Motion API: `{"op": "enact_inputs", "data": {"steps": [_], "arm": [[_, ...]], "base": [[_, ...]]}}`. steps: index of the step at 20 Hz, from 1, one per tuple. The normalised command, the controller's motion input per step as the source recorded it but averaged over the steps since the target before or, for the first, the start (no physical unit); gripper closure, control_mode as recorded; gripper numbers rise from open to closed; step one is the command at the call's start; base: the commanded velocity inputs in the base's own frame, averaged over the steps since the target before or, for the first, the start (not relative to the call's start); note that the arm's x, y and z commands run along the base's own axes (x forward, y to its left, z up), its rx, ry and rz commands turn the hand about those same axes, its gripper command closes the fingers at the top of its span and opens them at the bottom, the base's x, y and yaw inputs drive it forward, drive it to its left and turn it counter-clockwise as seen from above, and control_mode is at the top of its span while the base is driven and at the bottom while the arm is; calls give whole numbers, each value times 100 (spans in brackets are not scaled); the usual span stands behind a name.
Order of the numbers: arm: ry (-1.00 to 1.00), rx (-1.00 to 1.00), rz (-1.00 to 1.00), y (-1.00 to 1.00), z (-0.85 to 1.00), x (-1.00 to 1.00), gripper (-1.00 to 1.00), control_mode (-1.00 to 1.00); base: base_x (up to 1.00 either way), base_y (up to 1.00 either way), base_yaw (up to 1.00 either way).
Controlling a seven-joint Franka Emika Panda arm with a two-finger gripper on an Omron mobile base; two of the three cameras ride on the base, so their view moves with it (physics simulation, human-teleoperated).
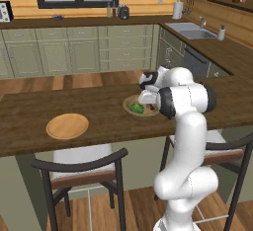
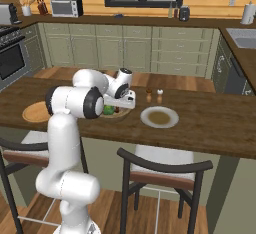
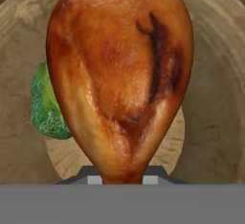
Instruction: Pick the chicken drumstick and broccoli from their plates and place them in the bowl. Then put the bowl in the fridge.
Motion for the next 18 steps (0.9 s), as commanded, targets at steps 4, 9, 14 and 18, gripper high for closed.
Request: {"op": "enact_inputs", "data": {"steps": [4, 9, 14, 18], "arm": [[2, -2, 3, -1, -9, 20, 100, -100], [2, -4, 2, 0, -26, 14, 100, -100], [1, -2, 0, 0, -22, 15, 100, -100], [0, 0, 0, 1, -3, -1, -100, -100]], "base": [[0, 0, 0], [0, 0, 0], [0, 0, 0], [0, 0, 0]]}}
